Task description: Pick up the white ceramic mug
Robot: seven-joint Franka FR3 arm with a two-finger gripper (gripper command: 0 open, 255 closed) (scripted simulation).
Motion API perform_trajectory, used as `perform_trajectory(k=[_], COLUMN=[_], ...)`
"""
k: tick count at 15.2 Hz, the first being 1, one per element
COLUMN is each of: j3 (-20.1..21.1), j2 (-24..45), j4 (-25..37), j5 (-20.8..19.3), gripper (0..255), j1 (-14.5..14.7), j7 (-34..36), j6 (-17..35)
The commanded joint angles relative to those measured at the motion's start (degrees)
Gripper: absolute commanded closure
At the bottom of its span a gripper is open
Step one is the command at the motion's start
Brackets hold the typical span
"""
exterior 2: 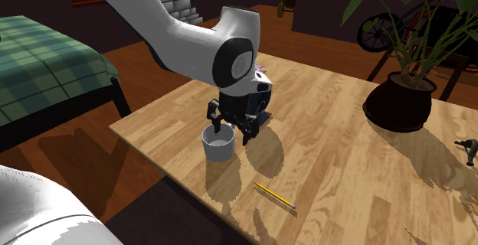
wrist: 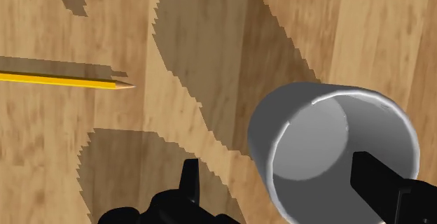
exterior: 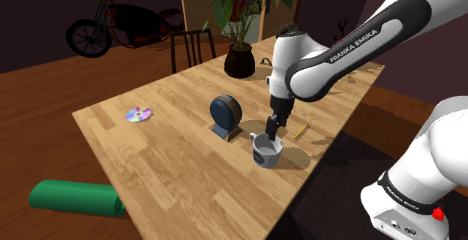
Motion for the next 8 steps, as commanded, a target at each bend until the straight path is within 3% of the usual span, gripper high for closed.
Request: perform_trajectory(k=[1,8], j3=[0.27,0.43], j2=[2.29,8.67], j4=[-0.18,-1.0], j5=[0.32,-0.01], gripper=[0,0], j1=[0.29,0.24], j7=[-0.19,-0.19], j6=[2.97,10.14])
